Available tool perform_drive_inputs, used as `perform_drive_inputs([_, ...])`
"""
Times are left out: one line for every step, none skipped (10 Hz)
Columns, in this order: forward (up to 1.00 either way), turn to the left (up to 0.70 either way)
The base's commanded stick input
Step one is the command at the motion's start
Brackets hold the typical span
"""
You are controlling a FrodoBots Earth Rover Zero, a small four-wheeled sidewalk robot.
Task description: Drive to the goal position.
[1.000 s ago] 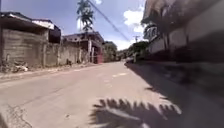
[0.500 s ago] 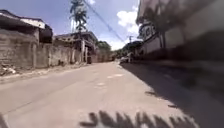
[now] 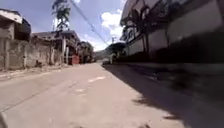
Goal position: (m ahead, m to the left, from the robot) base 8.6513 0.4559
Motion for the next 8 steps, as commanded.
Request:
perform_drive_inputs([0.70, 0.00])
perform_drive_inputs([0.70, 0.00])
perform_drive_inputs([0.70, 0.00])
perform_drive_inputs([0.70, 0.00])
perform_drive_inputs([0.70, 0.00])
perform_drive_inputs([0.70, 0.00])
perform_drive_inputs([0.70, 0.00])
perform_drive_inputs([0.70, 0.00])
